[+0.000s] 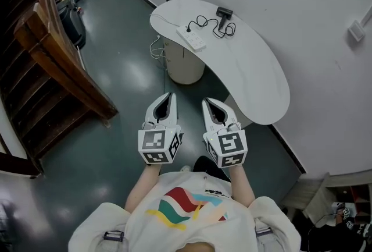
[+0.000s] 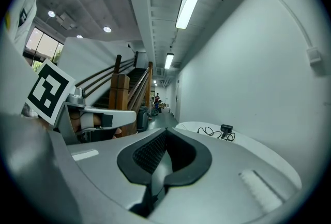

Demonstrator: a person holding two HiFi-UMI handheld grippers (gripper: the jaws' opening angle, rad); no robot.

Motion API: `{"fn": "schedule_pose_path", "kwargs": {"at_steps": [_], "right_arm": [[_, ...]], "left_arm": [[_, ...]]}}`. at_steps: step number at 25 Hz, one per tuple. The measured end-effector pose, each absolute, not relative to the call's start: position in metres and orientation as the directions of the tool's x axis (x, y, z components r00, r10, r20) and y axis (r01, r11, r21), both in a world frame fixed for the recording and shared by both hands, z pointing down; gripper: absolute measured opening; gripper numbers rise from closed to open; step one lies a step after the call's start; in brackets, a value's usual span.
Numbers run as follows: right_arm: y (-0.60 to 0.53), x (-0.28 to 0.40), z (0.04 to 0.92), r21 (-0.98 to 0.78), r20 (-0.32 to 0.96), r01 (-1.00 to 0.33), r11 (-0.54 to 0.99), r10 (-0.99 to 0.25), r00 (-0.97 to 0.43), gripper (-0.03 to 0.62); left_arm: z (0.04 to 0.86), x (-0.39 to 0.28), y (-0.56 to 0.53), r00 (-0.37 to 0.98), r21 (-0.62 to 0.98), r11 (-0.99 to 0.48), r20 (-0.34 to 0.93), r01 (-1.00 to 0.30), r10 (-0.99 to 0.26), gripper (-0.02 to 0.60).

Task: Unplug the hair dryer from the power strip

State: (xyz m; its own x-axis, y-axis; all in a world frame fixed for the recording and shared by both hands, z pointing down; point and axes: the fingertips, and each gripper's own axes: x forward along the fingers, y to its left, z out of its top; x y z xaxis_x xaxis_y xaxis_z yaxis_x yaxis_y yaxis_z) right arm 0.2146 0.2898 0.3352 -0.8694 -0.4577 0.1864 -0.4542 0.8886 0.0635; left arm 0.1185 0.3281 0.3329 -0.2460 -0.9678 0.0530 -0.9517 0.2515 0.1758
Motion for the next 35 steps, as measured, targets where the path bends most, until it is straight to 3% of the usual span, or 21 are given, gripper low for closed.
{"fn": "schedule_pose_path", "kwargs": {"at_steps": [12, 26, 35], "right_arm": [[0.198, 0.159, 0.34, 0.055, 0.178, -0.474, 0.879, -0.476, -0.862, 0.014], [-0.025, -0.019, 0.33, 0.074, 0.156, -0.409, 0.91, -0.415, -0.896, 0.014], [-0.086, -0.049, 0.343, -0.029, 0.159, -0.423, 0.906, -0.413, -0.897, 0.014]], "left_arm": [[0.346, 0.052, 0.241, -0.241, 0.178, 0.247, 0.057, -0.952, -0.969, 0.0], [0.328, -0.1, 0.02, -0.257, 0.165, 0.257, 0.025, -0.952, -0.966, 0.0], [0.351, -0.125, -0.047, -0.216, 0.141, 0.228, 0.096, -0.963, -0.972, 0.0]]}}
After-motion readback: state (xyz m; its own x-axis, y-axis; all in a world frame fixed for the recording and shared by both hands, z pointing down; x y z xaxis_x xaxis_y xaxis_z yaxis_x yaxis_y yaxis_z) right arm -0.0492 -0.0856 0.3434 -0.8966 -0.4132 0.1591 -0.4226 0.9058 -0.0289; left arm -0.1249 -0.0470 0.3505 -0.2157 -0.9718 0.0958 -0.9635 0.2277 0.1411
